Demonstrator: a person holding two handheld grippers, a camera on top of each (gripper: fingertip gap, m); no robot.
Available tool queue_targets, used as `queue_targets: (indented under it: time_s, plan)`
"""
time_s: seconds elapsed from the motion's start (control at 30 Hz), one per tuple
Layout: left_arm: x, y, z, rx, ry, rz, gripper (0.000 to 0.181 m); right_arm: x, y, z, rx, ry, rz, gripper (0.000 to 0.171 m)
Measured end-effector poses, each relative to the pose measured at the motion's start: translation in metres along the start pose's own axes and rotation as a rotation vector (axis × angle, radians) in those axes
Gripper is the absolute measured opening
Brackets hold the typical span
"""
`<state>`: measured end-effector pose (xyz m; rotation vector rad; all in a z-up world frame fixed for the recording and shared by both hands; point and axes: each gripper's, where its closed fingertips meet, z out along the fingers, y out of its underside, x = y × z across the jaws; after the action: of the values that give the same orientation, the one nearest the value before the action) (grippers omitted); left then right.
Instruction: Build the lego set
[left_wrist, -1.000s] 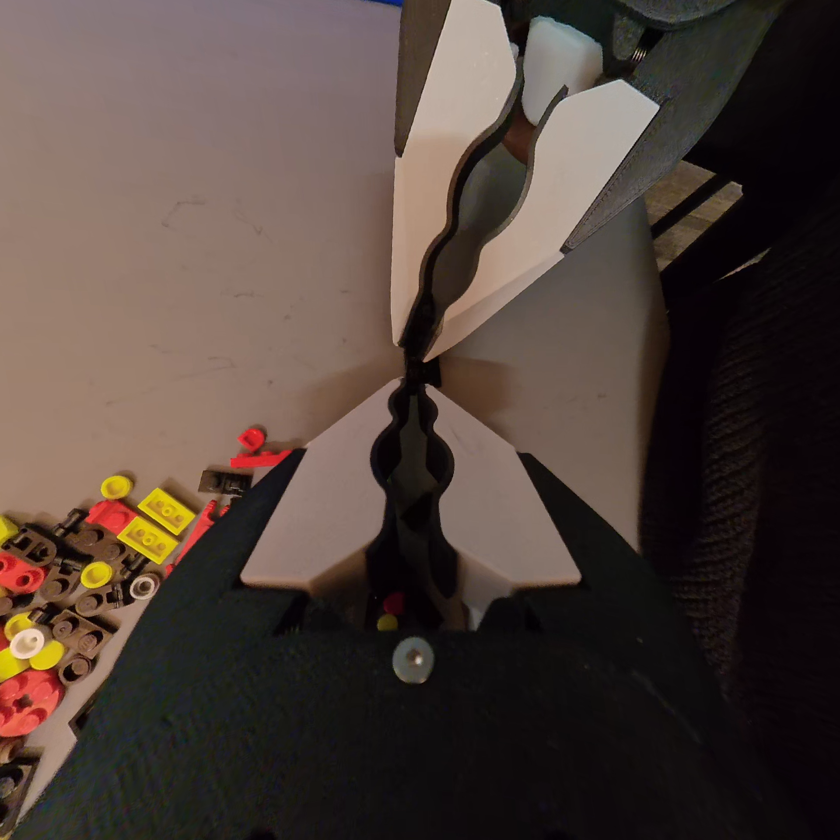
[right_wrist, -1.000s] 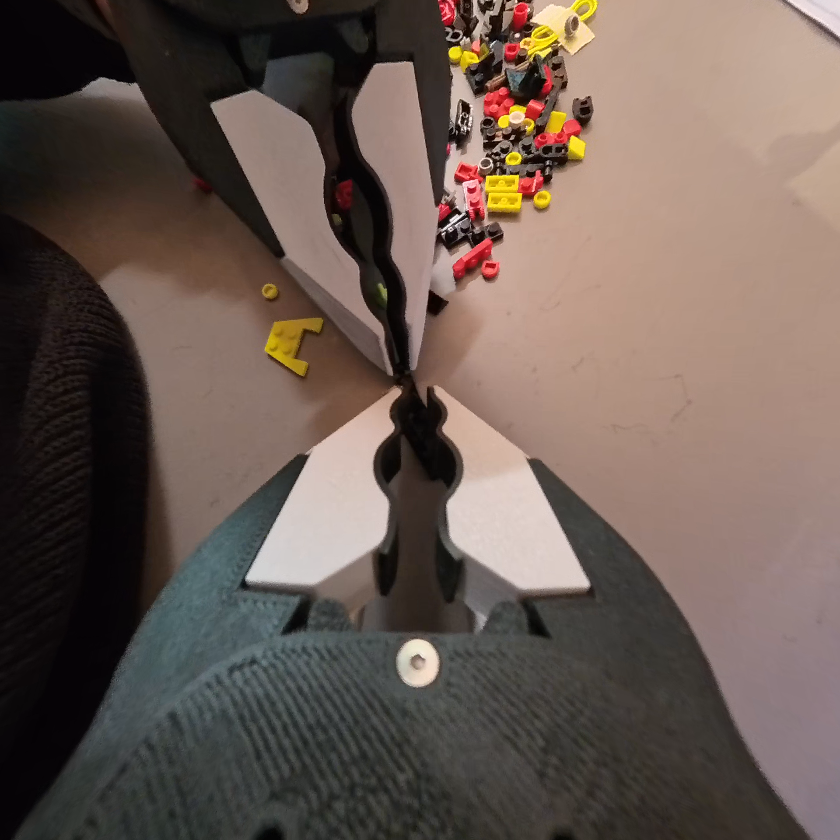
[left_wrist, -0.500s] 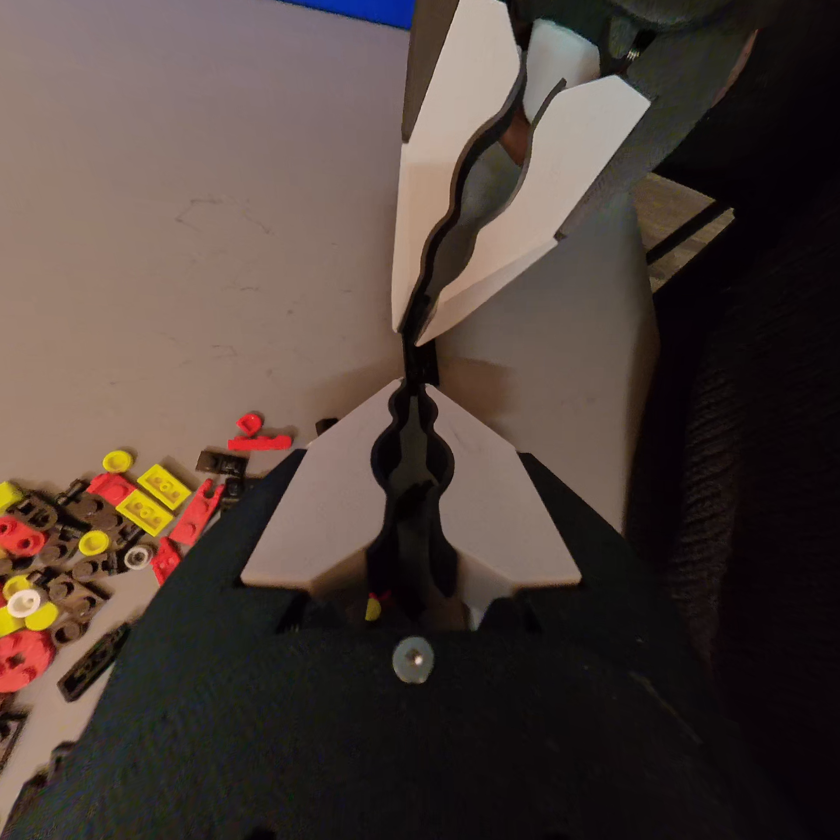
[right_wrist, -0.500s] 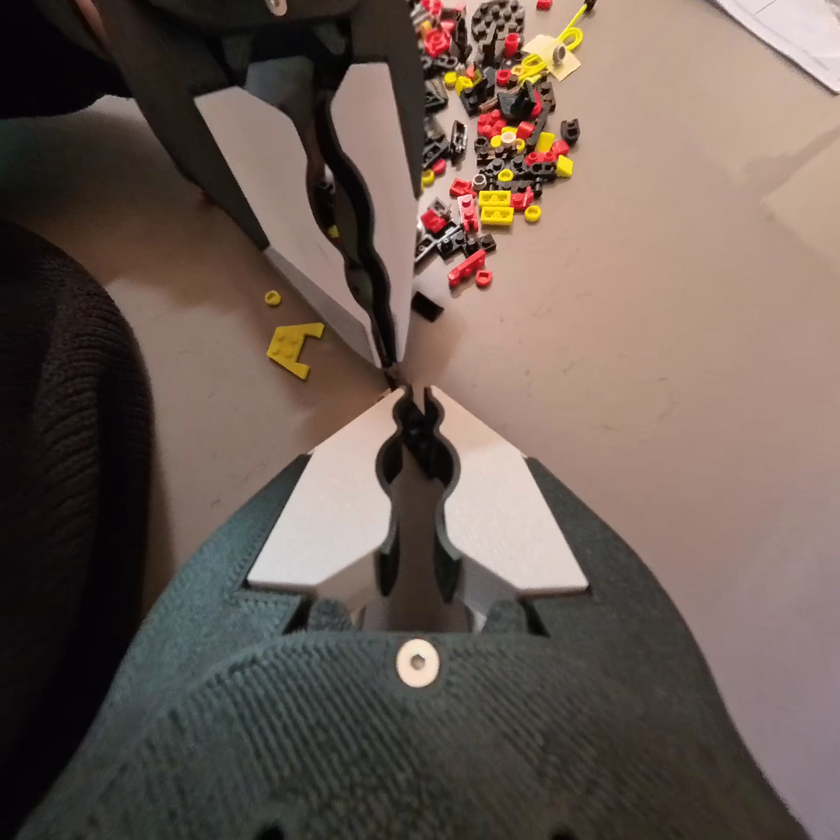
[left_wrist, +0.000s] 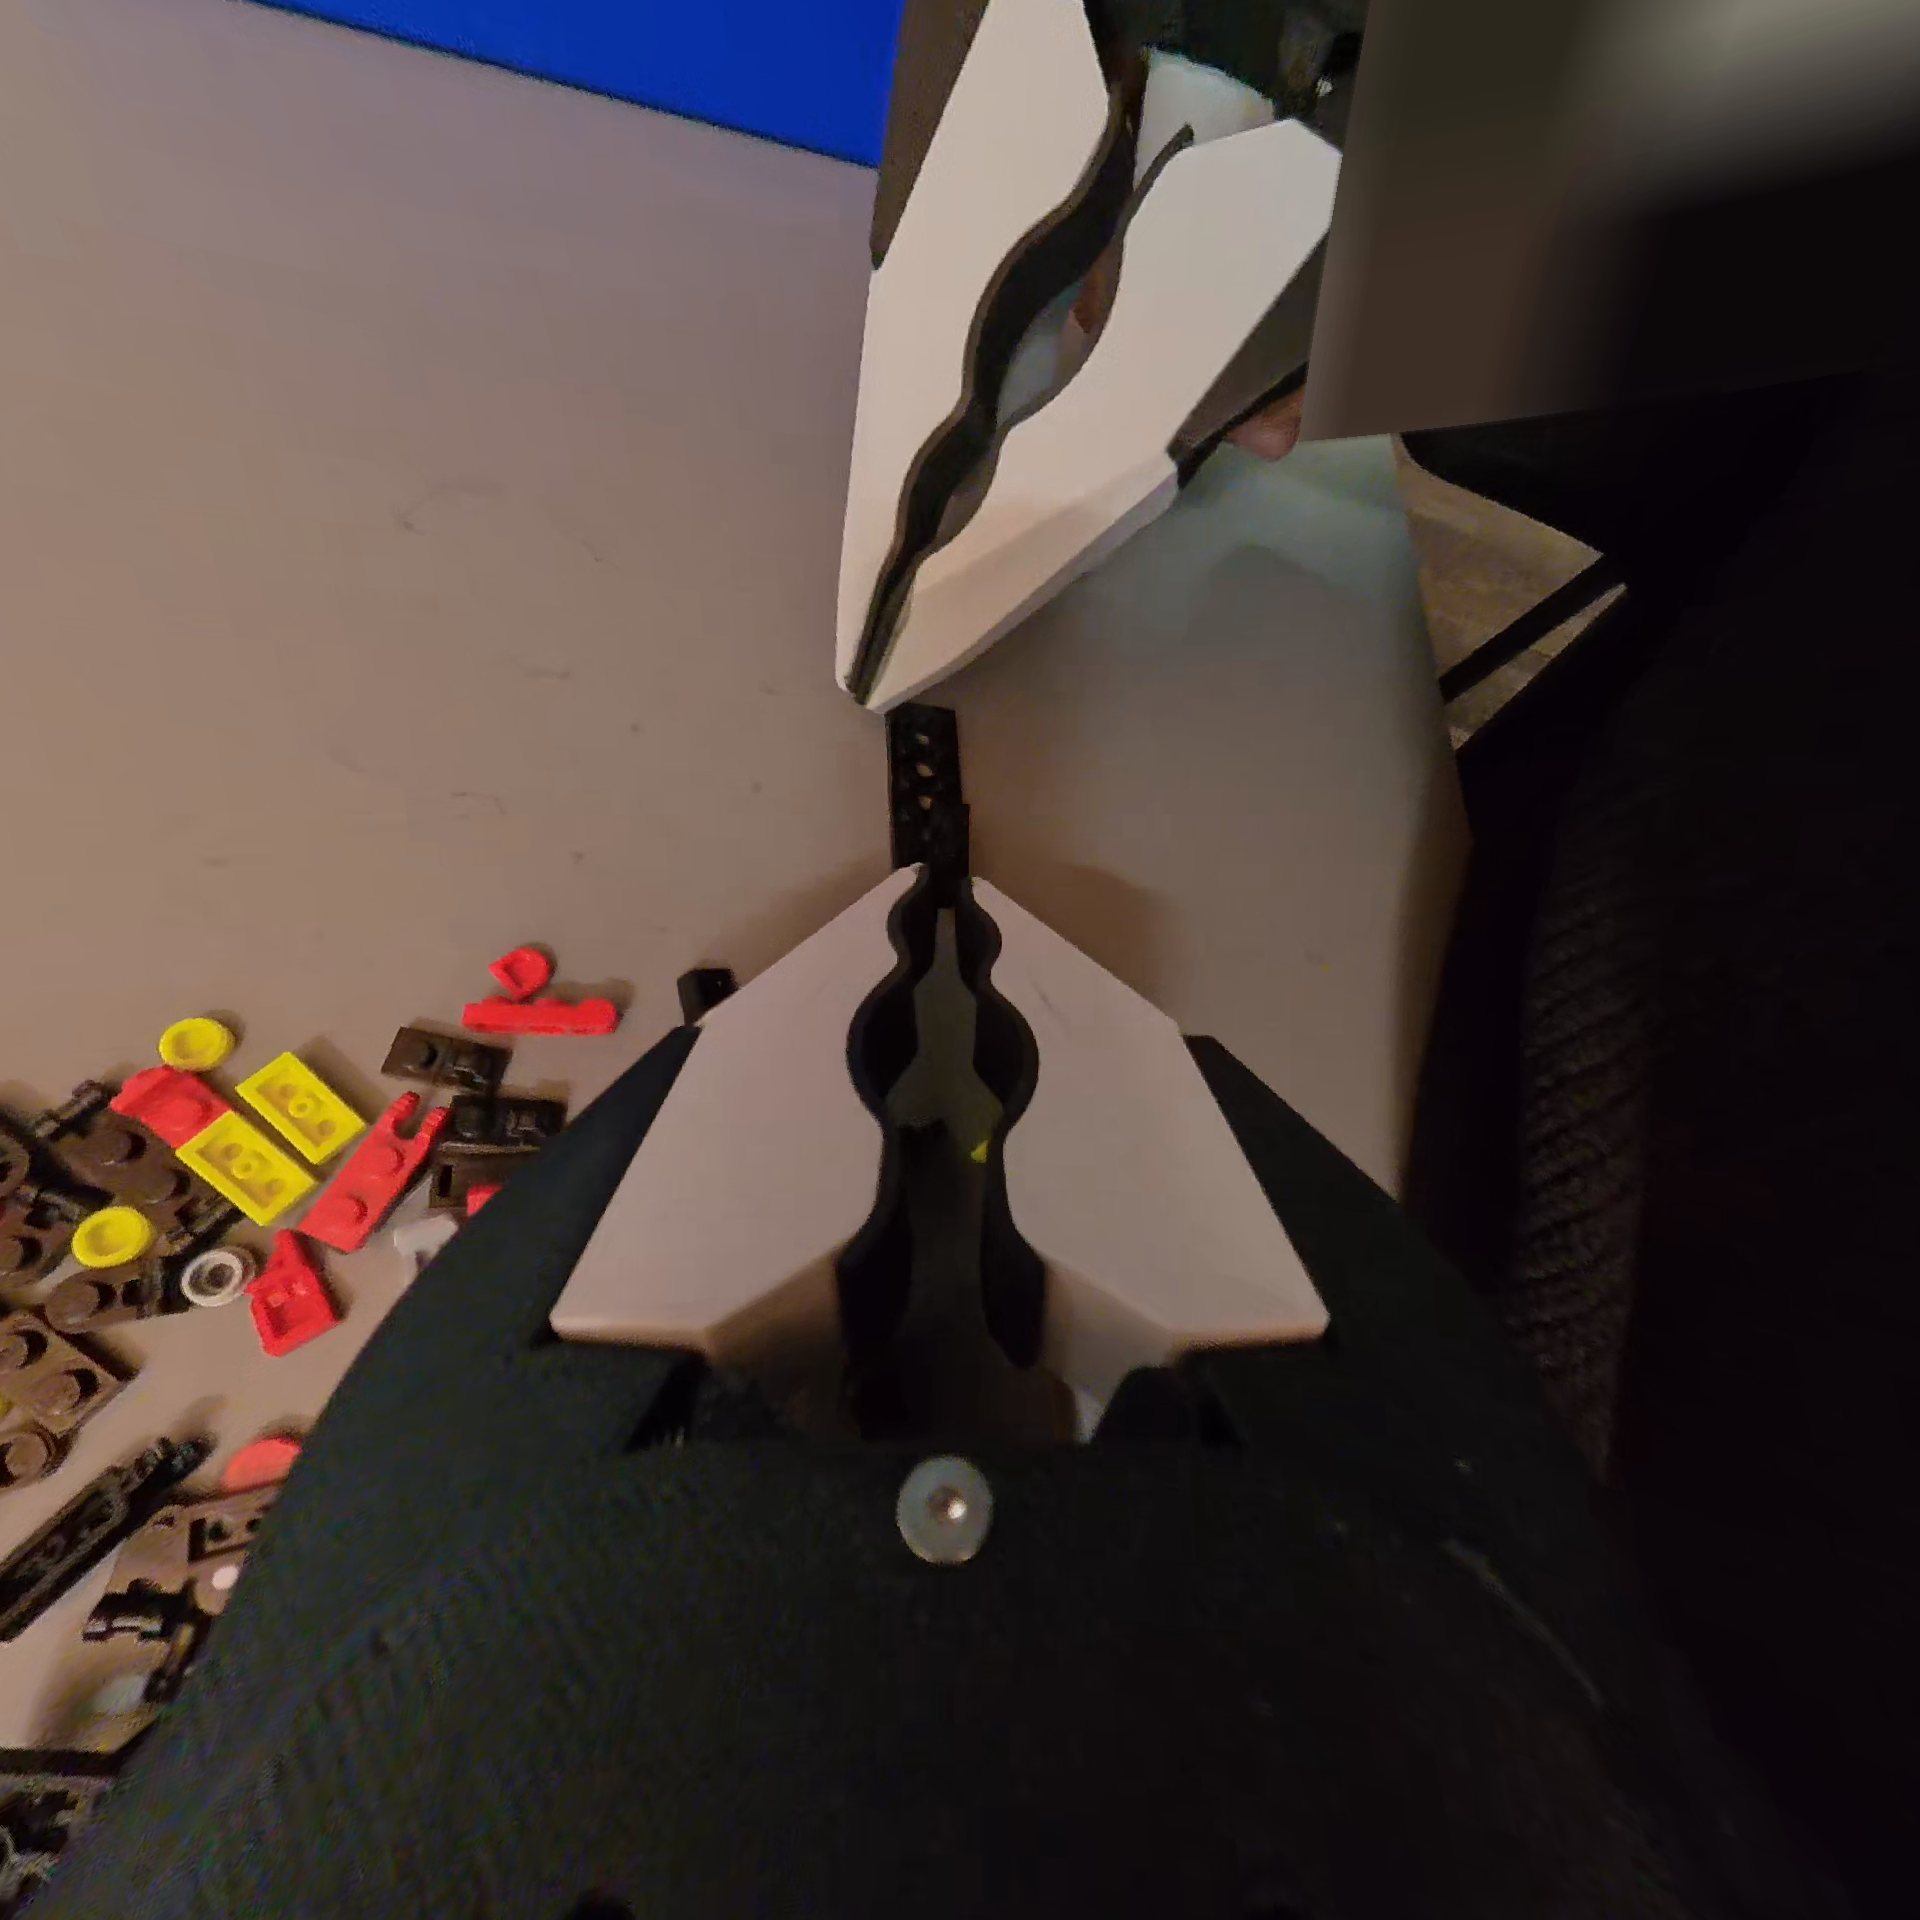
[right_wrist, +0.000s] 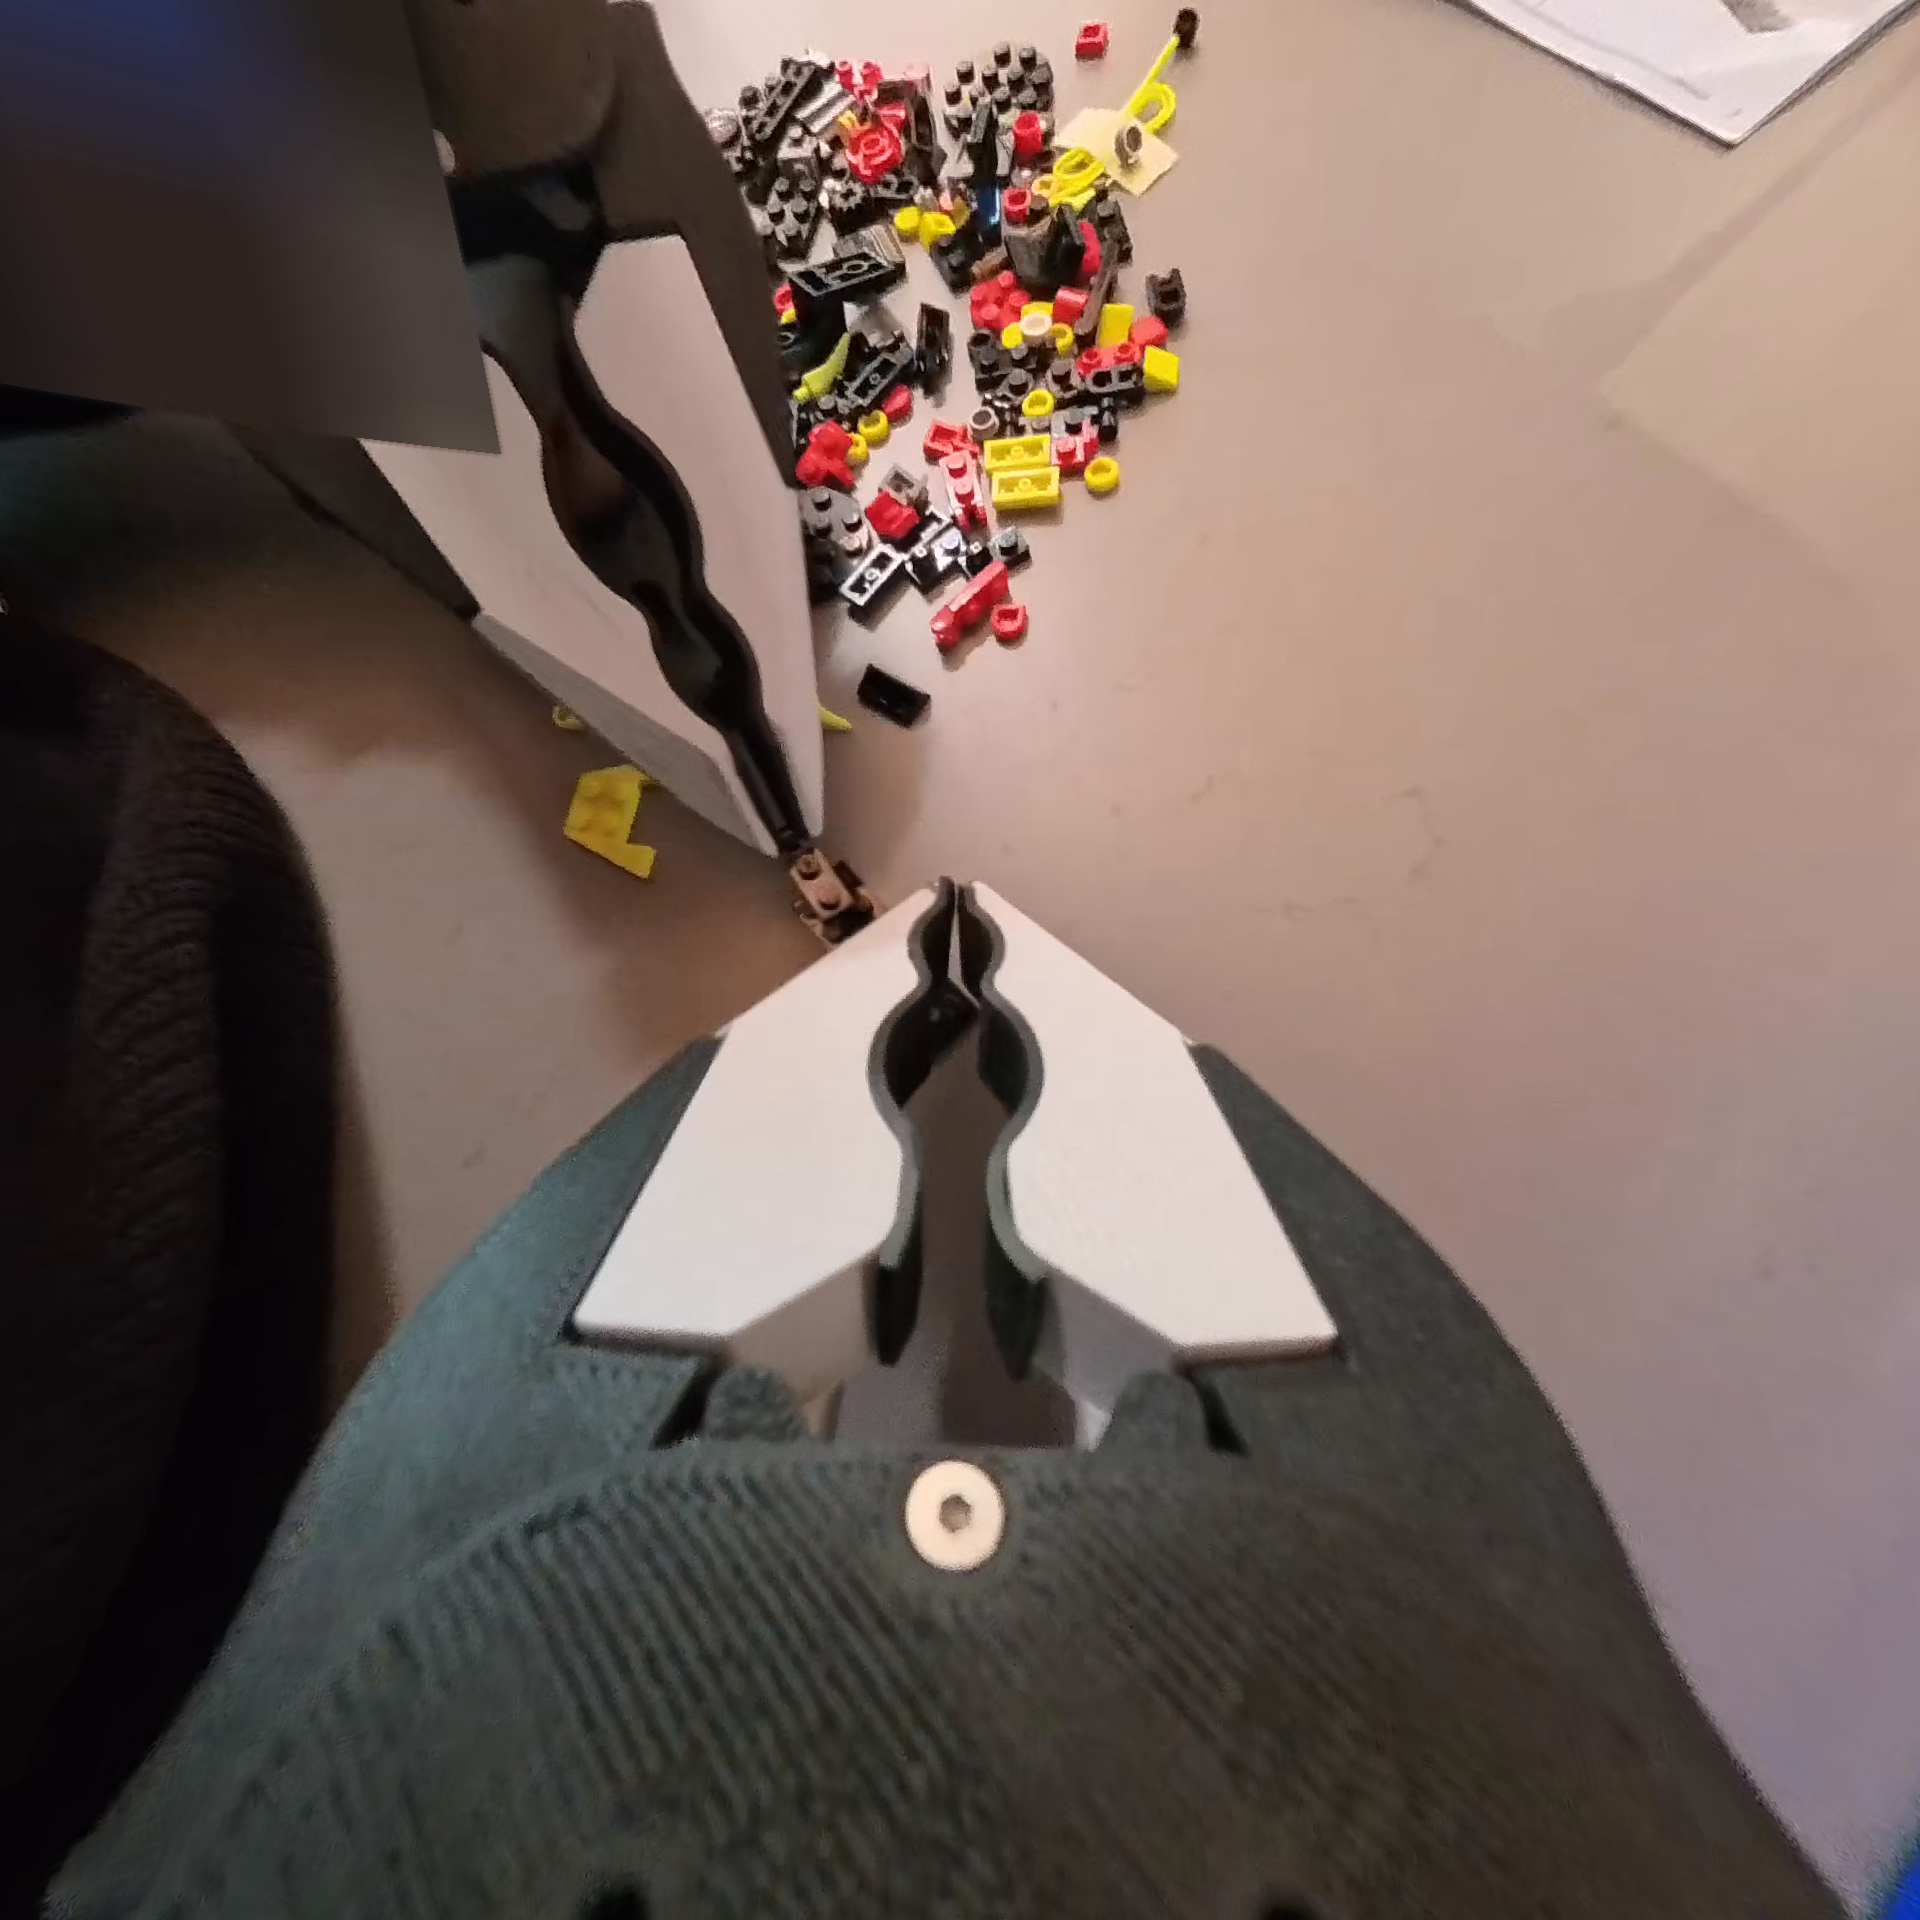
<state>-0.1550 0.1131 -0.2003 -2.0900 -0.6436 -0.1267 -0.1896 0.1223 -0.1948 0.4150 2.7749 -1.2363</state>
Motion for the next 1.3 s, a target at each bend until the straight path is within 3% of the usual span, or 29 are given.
queue_targets:
  time_s: [0.03,0.53,1.3]
  plan:
    - [-0.002,0.001,0.001,-0.007,-0.010,-0.004,0.001,-0.001,0.000,0.000,0.001,-0.003,-0.005,0.000]
    - [-0.006,0.007,0.003,-0.054,-0.036,-0.011,0.001,-0.023,0.004,0.010,-0.039,-0.075,-0.094,0.000]
    - [-0.006,0.010,0.006,-0.075,-0.062,0.025,0.002,-0.023,0.009,0.016,-0.087,-0.046,-0.149,0.002]
